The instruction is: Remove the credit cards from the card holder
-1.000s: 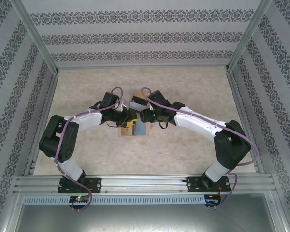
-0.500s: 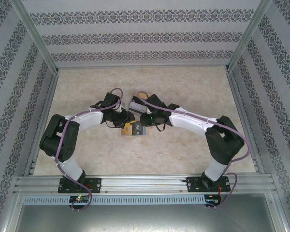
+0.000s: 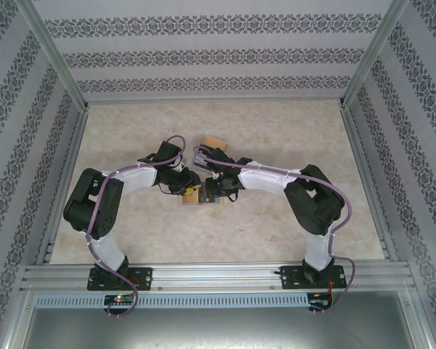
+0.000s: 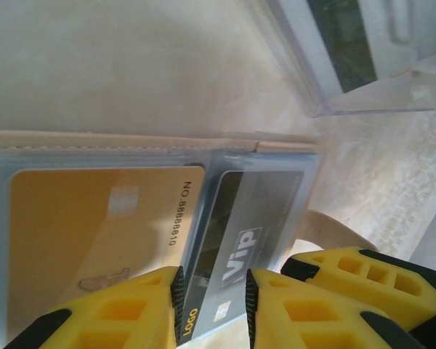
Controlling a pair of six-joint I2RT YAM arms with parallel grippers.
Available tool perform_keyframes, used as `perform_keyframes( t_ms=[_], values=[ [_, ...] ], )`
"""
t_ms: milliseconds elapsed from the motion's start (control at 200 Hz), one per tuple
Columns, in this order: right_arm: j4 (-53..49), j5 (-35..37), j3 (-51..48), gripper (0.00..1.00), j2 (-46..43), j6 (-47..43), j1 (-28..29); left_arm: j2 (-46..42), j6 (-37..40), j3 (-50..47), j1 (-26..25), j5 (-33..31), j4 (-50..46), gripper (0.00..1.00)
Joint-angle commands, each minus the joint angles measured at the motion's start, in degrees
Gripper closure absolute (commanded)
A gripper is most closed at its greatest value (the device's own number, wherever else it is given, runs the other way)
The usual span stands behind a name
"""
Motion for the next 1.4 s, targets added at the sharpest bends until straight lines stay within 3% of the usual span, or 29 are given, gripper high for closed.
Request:
perform_keyframes(
  t_ms=[0, 525, 874, 1019, 1399],
  values=[
    [-2.2, -1.0, 2.1, 0.72, 1.6, -0.2, -0.3, 0.8, 1.6, 0.0, 0.3, 1.1, 0.9, 0.69],
    [-2.2, -5.1, 2.7, 0.7, 5.2, 0.3, -1.2, 3.7, 1.8, 1.0, 0.3, 5.9, 1.6, 0.66],
    [-1.5, -5.2, 1.6, 0.7, 5.4, 0.6, -1.7, 3.6, 8.1, 1.7, 0.5, 10.5, 3.5, 0.66],
    [-1.3, -5.3, 1.1, 0.7, 5.3, 0.5, -1.7, 3.4, 11.2, 1.7, 0.7, 14.1, 5.9, 0.7],
    [-0.6, -4.4, -0.1, 0.71, 4.6, 0.6, -1.8, 3.0, 14.1, -0.9, 1.1, 14.0, 7.8, 0.87]
  ],
)
